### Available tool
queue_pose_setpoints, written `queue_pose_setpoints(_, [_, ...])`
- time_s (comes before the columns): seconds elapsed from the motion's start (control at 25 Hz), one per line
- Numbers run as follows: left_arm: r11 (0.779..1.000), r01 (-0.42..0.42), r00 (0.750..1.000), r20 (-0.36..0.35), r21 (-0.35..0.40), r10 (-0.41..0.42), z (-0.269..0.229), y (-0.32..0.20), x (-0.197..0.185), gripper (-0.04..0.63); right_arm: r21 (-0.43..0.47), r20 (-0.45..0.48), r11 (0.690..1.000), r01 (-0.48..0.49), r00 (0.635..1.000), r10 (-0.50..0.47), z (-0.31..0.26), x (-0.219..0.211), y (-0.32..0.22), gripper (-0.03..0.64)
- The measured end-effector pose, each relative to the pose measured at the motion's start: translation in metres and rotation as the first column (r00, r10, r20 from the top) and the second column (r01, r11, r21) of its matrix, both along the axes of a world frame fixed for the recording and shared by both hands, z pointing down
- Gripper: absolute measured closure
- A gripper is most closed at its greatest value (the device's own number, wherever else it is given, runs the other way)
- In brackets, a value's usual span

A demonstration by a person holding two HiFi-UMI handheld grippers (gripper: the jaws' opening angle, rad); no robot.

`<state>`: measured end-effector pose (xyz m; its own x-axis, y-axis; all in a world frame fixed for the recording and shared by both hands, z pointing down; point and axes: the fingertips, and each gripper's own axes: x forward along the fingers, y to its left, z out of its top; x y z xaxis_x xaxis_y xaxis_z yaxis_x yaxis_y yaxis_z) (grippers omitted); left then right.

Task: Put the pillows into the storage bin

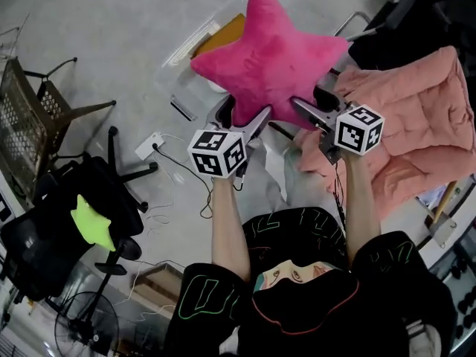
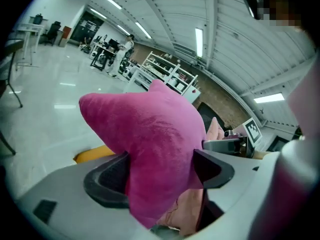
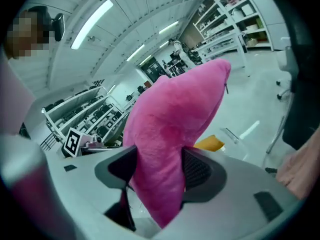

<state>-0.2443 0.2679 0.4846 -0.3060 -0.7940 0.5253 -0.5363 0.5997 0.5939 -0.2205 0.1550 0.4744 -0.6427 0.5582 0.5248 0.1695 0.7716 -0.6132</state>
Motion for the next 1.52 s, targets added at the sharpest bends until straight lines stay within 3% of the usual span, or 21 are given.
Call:
queue_pose_setpoints(0.24, [0.989, 0.141, 0.987, -0.066, -0.041, -0.144, 0.032, 0.08, -0.026, 0.192, -0.063, -0.066, 0.989, 0.134, 0.988, -0.138, 0.035, -0.042, 0.078, 0.328])
queue_pose_setpoints(0.32, [0.978, 0.203, 0.976, -0.064, -0.043, -0.206, 0.04, 0.104, -0.035, 0.189, -0.075, -0.058, 0.986, 0.146, 0.987, -0.151, 0.043, -0.056, 0.099, 0.321])
queue_pose_setpoints(0.4, [0.961, 0.269, 0.96, -0.057, -0.066, -0.273, 0.054, 0.125, -0.044, 0.179, -0.025, -0.053, 0.992, 0.127, 0.99, -0.128, 0.056, -0.069, 0.109, 0.307])
queue_pose_setpoints(0.48, [0.941, 0.321, 0.942, -0.062, -0.109, -0.329, 0.07, 0.141, -0.049, 0.279, 0.066, -0.068, 0.994, 0.084, 0.995, -0.08, 0.072, -0.077, 0.108, 0.307])
queue_pose_setpoints(0.52, [0.938, 0.327, 0.939, -0.068, -0.119, -0.336, 0.075, 0.144, -0.049, 0.288, 0.092, -0.079, 0.994, 0.066, 0.995, -0.059, 0.077, -0.079, 0.106, 0.307])
queue_pose_setpoints(0.68, [0.955, 0.295, 0.95, -0.095, -0.04, -0.298, 0.066, 0.131, -0.047, 0.365, 0.073, -0.072, 0.995, 0.075, 0.995, -0.069, 0.069, -0.077, 0.107, 0.314])
queue_pose_setpoints(0.72, [0.956, 0.293, 0.951, -0.099, -0.013, -0.293, 0.061, 0.127, -0.048, 0.402, 0.075, -0.069, 0.995, 0.072, 0.995, -0.067, 0.065, -0.076, 0.105, 0.333])
queue_pose_setpoints(0.84, [0.952, 0.3, 0.952, -0.09, 0.063, -0.294, 0.038, 0.115, -0.059, 0.521, 0.112, -0.037, 0.993, 0.027, 0.999, -0.023, 0.046, -0.077, 0.09, 0.488])
queue_pose_setpoints(0.92, [0.95, 0.295, 0.955, -0.056, 0.104, -0.291, 0.018, 0.104, -0.071, 0.603, 0.135, 0.008, 0.991, 0.004, 1.0, -0.005, 0.026, -0.081, 0.08, 0.589])
queue_pose_setpoints(0.96, [0.95, 0.286, 0.958, -0.032, 0.124, -0.284, 0.006, 0.098, -0.075, 0.603, 0.142, 0.033, 0.99, 0.0, 0.999, -0.004, 0.014, -0.083, 0.077, 0.611])
queue_pose_setpoints(1.24, [0.95, 0.195, 0.954, 0.178, 0.246, -0.242, -0.106, 0.035, -0.101, 0.601, 0.192, 0.211, 0.98, -0.056, 0.977, 0.014, -0.077, -0.097, 0.044, 0.614])
queue_pose_setpoints(1.4, [0.967, 0.115, 0.938, 0.296, 0.228, -0.181, -0.16, -0.007, -0.101, 0.601, 0.202, 0.291, 0.964, -0.174, 0.95, 0.111, -0.127, -0.097, 0.007, 0.614])
queue_pose_setpoints(1.52, [0.977, 0.06, 0.909, 0.392, 0.206, -0.139, -0.199, -0.039, -0.106, 0.601, 0.216, 0.363, 0.932, -0.292, 0.91, 0.201, -0.165, -0.095, -0.032, 0.614])
